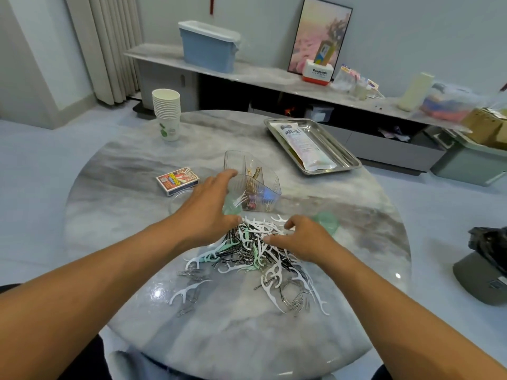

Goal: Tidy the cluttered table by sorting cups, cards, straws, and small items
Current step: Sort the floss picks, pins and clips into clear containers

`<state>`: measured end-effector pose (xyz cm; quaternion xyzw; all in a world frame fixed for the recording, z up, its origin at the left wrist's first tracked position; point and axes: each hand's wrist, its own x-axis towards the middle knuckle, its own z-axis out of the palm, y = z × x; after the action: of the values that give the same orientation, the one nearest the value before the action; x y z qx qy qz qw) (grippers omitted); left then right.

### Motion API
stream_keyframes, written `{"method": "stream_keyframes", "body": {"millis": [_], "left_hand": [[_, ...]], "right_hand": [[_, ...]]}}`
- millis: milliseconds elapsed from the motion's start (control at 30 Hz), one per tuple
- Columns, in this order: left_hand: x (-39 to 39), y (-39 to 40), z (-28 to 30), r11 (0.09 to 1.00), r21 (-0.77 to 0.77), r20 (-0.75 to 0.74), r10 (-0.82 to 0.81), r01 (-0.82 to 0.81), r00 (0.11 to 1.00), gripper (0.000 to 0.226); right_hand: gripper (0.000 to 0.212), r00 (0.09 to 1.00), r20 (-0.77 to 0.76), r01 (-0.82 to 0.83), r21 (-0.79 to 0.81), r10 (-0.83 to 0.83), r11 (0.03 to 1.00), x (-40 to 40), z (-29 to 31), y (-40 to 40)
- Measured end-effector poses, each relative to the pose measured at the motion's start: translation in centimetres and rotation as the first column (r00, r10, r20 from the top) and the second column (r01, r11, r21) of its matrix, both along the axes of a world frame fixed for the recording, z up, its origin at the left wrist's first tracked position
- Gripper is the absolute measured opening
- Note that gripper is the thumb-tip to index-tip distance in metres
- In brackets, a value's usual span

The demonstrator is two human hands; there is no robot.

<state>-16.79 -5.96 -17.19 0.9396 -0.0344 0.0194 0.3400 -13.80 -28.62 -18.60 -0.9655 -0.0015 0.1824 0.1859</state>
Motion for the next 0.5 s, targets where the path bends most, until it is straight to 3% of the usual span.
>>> {"method": "stream_keyframes", "body": {"millis": [100, 200, 333, 500], "left_hand": [[0.4, -0.2, 0.0, 0.999, -0.007, -0.043, 0.038, -0.038, 0.998, 0.099], [0.7, -0.3, -0.3, 0.999, 0.011, -0.055, 0.041, -0.040, 0.998, 0.085], [1.0, -0.2, -0.5, 0.999, 0.014, -0.068, 0.043, -0.043, 0.997, 0.081], [1.5, -0.1, -0.7, 0.998, 0.050, -0.088, 0.030, -0.026, 0.996, 0.084]], "right_hand": [[0.104, 0.996, 0.086, 0.019, -0.022, -0.017, 1.000, 0.3, -1.6, 1.1], [0.106, 0.999, 0.034, -0.006, -0.070, 0.008, 0.997, 0.6, -2.6, 1.5], [0.059, 0.999, 0.047, 0.003, 0.048, -0.005, 0.999, 1.3, -3.2, 1.4], [0.021, 0.998, 0.048, 0.038, 0.147, -0.046, 0.988, 1.7, -3.4, 1.1]]}}
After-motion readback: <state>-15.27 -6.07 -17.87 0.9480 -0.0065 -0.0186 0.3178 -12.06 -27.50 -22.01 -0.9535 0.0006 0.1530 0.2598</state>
